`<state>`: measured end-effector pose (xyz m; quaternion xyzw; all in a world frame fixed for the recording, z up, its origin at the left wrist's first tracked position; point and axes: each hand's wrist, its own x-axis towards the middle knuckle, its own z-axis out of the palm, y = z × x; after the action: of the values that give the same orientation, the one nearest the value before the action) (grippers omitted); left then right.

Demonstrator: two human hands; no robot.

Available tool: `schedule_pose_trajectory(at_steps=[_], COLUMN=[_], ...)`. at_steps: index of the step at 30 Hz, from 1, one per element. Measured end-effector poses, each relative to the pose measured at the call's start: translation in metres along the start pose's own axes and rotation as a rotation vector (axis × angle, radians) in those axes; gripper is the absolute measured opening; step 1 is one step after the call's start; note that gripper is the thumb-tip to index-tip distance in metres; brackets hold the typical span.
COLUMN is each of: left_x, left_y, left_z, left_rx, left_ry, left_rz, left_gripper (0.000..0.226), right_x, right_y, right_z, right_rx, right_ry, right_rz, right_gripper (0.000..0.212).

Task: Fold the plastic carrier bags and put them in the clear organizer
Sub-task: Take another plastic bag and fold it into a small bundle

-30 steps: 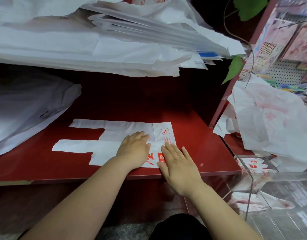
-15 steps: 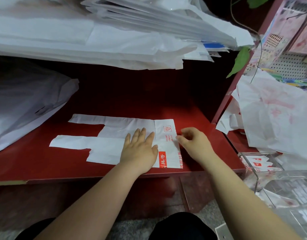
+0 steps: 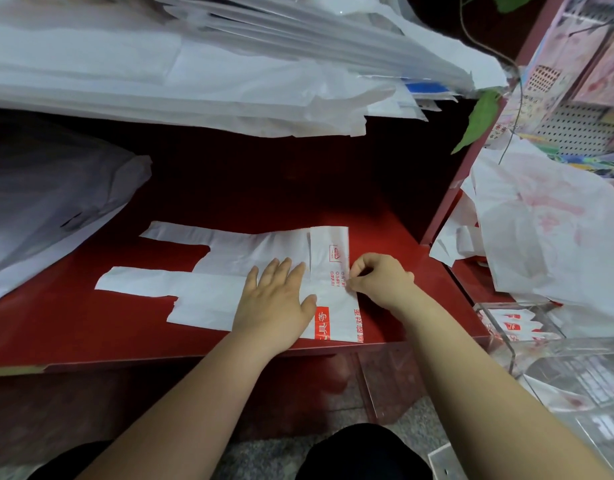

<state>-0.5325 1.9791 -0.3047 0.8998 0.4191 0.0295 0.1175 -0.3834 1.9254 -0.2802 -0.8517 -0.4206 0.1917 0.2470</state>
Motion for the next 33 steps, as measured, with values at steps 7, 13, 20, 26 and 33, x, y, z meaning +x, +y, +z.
schedule_pose_trajectory(at_steps=[7,13,20,26,33], left_x=[-0.001,0.000,0.002,-0.001,-0.025], left_y=[-0.001,-0.002,-0.003,-0.002,-0.022], left_z=[0.001,0.002,0.005,0.003,0.013], left_rx=[-0.029,-0.032,-0.075,-0.167,-0.235], left_ry=[0.055,0.052,0.126,0.256,0.659], left_rz=[-0.007,0.006,-0.002,-0.094,0.233], left_gripper=[0.064,0.062,0.067,0.098,0.022], right_x=[-0.004,-0.006,-0.005,-0.012,-0.014], right_y=[0.011,0.004,0.007,0.021,0.028], right_z=[0.003,0.000,0.004,0.008,0.012], right_rx=[0.128,0.102,0.137,0.031,-0.026], right_ry=[0.027,-0.095,0.039,0.029,0.028], right_rz=[-0.105,-0.094,-0.131,-0.299,-0.389], right_gripper=[0.024,0.030,0.030,0.040,0.043])
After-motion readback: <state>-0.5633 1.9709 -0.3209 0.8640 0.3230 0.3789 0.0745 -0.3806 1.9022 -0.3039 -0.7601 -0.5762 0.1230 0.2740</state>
